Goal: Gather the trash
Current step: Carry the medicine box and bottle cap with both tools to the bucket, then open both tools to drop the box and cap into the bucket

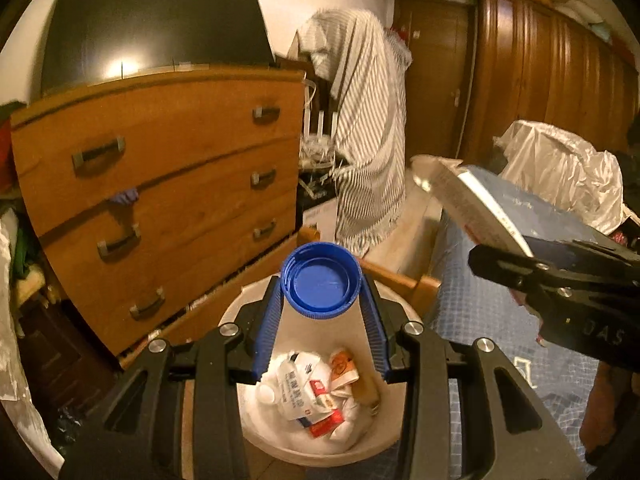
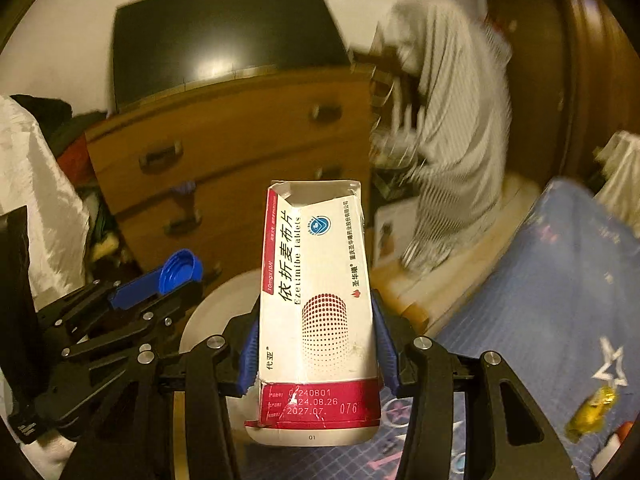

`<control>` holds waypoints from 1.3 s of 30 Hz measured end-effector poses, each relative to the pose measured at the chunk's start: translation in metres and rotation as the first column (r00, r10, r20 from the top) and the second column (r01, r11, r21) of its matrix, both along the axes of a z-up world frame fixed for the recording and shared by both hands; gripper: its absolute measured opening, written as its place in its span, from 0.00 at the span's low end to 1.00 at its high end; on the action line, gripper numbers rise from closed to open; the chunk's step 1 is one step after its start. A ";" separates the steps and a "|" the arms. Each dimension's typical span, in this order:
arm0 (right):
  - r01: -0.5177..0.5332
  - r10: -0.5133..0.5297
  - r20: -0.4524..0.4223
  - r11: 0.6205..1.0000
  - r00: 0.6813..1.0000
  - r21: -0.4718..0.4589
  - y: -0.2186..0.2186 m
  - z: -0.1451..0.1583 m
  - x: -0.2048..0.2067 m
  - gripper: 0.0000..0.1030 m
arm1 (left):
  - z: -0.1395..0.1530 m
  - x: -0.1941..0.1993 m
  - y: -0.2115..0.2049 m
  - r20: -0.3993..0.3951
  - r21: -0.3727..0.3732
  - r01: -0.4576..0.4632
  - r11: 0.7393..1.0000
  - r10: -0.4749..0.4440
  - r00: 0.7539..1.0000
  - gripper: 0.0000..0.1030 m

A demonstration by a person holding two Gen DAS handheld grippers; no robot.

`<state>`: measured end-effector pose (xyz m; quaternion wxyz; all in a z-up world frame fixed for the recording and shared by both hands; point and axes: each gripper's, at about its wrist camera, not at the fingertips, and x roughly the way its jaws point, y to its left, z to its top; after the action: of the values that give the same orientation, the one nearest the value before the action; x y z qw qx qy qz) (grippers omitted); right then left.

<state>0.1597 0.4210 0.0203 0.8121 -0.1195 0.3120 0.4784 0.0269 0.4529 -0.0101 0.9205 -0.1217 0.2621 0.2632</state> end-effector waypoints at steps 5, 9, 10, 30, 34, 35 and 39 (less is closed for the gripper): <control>-0.052 0.037 -0.125 0.991 0.992 -0.121 0.046 -0.036 0.025 0.47 | -0.025 0.008 0.031 -0.052 -0.079 0.011 0.997 -0.015 0.999 0.36; -0.078 0.047 -0.172 0.981 0.984 -0.178 0.063 -0.059 0.037 0.47 | -0.044 0.009 0.050 -0.079 -0.123 0.005 0.992 -0.015 0.997 0.36; -0.078 0.045 -0.174 0.979 0.984 -0.187 0.066 -0.063 0.039 0.47 | -0.047 0.008 0.054 -0.083 -0.129 0.002 0.992 -0.013 0.996 0.36; -0.071 0.036 -0.175 0.977 0.984 -0.201 0.041 -0.064 0.058 0.48 | -0.065 0.007 0.076 -0.094 -0.158 -0.016 0.987 0.001 0.996 0.37; -0.078 0.042 -0.176 0.976 0.984 -0.201 0.044 -0.063 0.057 0.48 | -0.066 0.008 0.078 -0.092 -0.161 -0.014 0.987 -0.001 0.996 0.37; -0.078 0.043 -0.176 0.976 0.984 -0.202 0.044 -0.062 0.057 0.48 | -0.066 0.008 0.077 -0.092 -0.159 -0.013 0.987 -0.001 0.996 0.37; -0.085 0.049 -0.175 0.975 0.983 -0.204 0.046 -0.062 0.056 0.49 | -0.066 0.010 0.076 -0.093 -0.161 -0.008 0.987 -0.007 0.996 0.37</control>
<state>0.2162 0.4675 -0.0414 0.7489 -0.1745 0.4244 0.4782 0.0369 0.5293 -0.0765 0.8943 -0.1833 0.3253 0.2467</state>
